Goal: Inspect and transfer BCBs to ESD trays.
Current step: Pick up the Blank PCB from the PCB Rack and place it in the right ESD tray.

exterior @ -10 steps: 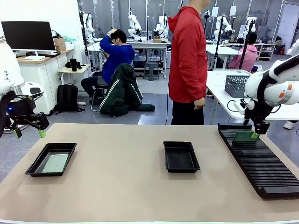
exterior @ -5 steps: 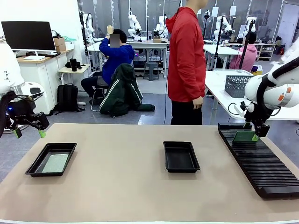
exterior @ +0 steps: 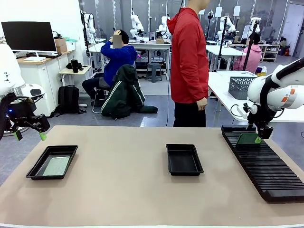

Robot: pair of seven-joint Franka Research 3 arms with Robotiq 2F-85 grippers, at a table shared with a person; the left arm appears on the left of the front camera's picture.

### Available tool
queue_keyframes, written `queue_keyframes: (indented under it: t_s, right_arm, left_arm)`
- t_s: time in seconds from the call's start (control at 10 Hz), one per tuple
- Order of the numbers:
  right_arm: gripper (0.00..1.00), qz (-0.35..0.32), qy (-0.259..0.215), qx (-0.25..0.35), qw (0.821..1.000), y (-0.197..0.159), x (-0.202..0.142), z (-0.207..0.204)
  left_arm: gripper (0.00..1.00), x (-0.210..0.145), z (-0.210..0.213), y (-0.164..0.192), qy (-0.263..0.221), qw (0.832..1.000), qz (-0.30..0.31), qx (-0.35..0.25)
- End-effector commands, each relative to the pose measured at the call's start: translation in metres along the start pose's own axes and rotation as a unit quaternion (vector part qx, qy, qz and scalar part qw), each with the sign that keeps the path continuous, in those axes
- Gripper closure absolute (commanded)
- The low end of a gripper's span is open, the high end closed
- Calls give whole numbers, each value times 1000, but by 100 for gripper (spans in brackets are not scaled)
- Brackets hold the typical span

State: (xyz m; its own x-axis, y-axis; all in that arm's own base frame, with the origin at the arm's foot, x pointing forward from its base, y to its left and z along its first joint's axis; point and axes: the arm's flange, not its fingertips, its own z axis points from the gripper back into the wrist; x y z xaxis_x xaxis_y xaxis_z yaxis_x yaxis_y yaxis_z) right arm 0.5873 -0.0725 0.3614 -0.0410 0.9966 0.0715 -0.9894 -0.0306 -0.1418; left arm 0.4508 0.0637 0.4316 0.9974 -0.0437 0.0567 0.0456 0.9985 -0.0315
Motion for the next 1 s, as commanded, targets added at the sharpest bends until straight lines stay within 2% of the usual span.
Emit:
queue_keyframes:
  t_s: [0.0, 0.2, 0.3, 0.4, 0.5, 0.6, 0.7, 0.8, 0.9]
  right_arm:
    - [0, 1, 3, -1, 1000, 1, -2, 1]
    - [0, -3, 0, 1, 1000, -1, -1, 0]
    - [9, -4, -1, 2, 1000, -2, -3, -1]
    - [11, -6, -3, 4, 1000, -3, -4, -4]
    - [20, -11, 2, 2, 1000, -4, -5, -5]
    - [22, -12, -1, 0, 1000, -4, -6, -5]
    - [31, -14, 3, -2, 1000, -3, -7, -5]
    - [34, -17, 5, -3, 1000, -3, -8, -4]
    - [43, -15, 5, -6, 1000, -3, -8, -4]
  left_arm:
    - [0, 0, -2, 1, -5, 1000, 1, 2]
    - [0, 0, -2, 1, -5, 1000, 1, 2]
    - [0, 0, -2, 1, -5, 1000, 1, 2]
    - [0, 0, -2, 1, -5, 1000, 1, 2]
    - [0, 0, -2, 1, -5, 1000, 1, 2]
    - [0, 0, -2, 1, -5, 1000, 1, 2]
    - [0, 0, -2, 1, -5, 1000, 1, 2]
    - [0, 0, -2, 1, -5, 1000, 1, 2]
    - [0, 0, -2, 1, -5, 1000, 1, 2]
